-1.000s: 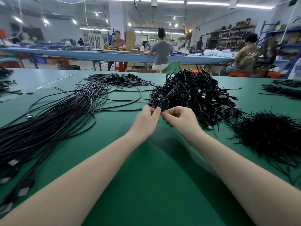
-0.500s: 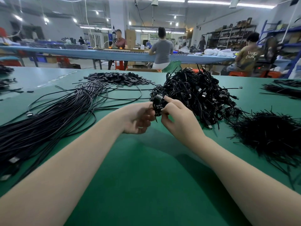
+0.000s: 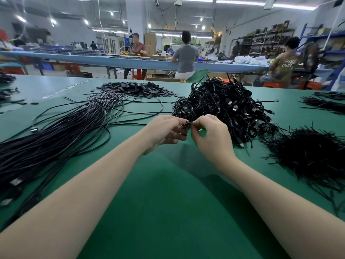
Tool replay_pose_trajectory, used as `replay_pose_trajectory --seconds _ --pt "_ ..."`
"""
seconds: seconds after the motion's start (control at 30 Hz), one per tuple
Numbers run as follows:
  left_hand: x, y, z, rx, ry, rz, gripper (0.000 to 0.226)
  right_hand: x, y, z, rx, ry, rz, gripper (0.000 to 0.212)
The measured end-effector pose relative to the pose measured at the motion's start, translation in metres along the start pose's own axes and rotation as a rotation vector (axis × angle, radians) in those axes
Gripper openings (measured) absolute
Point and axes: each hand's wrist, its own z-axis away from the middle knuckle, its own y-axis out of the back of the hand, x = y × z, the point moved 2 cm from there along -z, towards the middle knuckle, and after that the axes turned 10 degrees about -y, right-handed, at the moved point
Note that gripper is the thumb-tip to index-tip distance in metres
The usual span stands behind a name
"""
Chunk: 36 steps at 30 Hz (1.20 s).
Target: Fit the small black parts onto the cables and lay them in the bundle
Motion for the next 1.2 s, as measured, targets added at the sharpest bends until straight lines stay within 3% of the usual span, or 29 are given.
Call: replay_pose_trajectory --seconds 0.1,0.23,0.37,0.47,0.6,0.67,0.73,0.87,1.07,1.2 --pt "-0.006 0.001 0.002 -0.038 -0.076 -0.103 0.032 -0.001 0.002 0.001 0.022 0.098 0.046 0.005" --pt "-0.008 0.003 0.002 -0.023 -0.221 -0.146 0.030 0.002 0.002 0.001 0.023 0.051 -0.036 0.002" --pt "-0.004 0.003 0.000 0.101 -0.372 -0.255 0.011 0.001 0.001 0.000 0.040 0.040 -0.041 0.003" --pt "-0.004 -0.003 0.000 0.144 -0.275 -0.180 0.012 -0.002 0.001 0.001 0.093 0.075 -0.007 0.008" --pt "-0.004 -0.012 -0.003 0.237 -0.032 0.184 0.021 -0.007 0.004 0.003 0.196 0.245 0.193 0.011" --pt "-0.001 -0.014 -0.003 0.230 0.046 0.353 0.011 -0.009 0.003 0.004 0.228 0.303 0.248 0.009" --pt "0.002 -0.012 -0.001 0.173 0.037 0.371 0.015 -0.007 0.002 0.004 0.218 0.256 0.201 0.005" --pt "-0.003 -0.010 0.002 0.060 -0.113 0.141 0.039 0.003 -0.001 0.004 0.113 0.057 0.108 0.004" --pt "-0.004 -0.002 0.002 0.191 -0.434 -0.371 0.031 0.001 -0.003 0.006 0.080 0.033 0.047 0.001" --pt "-0.007 -0.002 0.002 0.139 -0.400 -0.279 0.015 -0.001 -0.005 0.005 0.089 0.027 0.052 0.007"
